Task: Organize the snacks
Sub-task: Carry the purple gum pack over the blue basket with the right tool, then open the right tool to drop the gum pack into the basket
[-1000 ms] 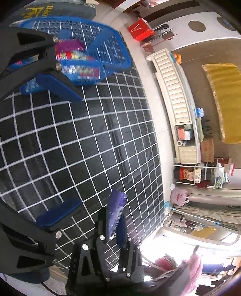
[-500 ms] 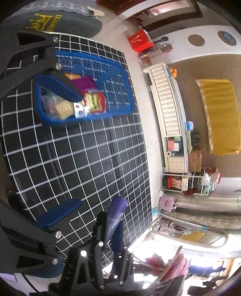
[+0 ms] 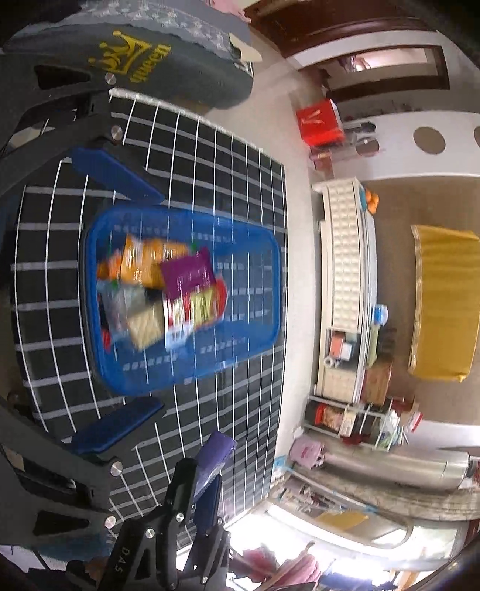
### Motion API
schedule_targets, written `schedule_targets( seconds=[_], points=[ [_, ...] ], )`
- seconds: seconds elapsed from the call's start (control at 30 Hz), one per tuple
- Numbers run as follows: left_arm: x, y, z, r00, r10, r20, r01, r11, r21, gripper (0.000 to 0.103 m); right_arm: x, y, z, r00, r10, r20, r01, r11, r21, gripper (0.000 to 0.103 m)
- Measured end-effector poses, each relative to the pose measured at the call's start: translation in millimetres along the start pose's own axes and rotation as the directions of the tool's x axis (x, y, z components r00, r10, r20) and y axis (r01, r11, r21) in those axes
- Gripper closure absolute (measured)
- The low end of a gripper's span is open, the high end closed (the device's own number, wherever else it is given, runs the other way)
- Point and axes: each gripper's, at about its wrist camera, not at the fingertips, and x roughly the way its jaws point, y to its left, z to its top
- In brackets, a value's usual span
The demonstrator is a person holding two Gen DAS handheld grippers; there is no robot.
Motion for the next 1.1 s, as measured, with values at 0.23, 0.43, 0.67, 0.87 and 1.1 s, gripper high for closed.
schedule_targets(
  seconds=[0.23, 0.43, 0.67, 0.87, 1.1],
  points=[
    [16, 40, 6, 0.998, 0.053, -0.027, -0.054, 0.998, -0.033, 0.000, 43, 30, 26, 0.999, 0.034, -0.032, -0.035, 0.999, -0.031, 0.068],
    [50, 67, 5, 0.995, 0.057, -0.080, -0.063, 0.995, -0.071, 0.000, 96, 45, 31, 0.992, 0.023, -0.121, -0.028, 0.999, -0.034, 0.068],
    [76, 81, 2, 0.993, 0.039, -0.108, -0.049, 0.995, -0.091, 0.000, 138, 43, 31, 0.973, -0.067, -0.221, 0.063, 0.998, -0.024, 0.068],
    [82, 85, 1, 0.993, 0.035, -0.112, -0.047, 0.993, -0.107, 0.000, 148, 45, 30, 0.961, -0.103, -0.255, 0.096, 0.995, -0.040, 0.068],
    [74, 75, -3, 0.992, 0.076, -0.098, -0.084, 0.993, -0.077, 0.000, 142, 45, 30, 0.965, -0.085, -0.248, 0.082, 0.996, -0.023, 0.038]
  ],
)
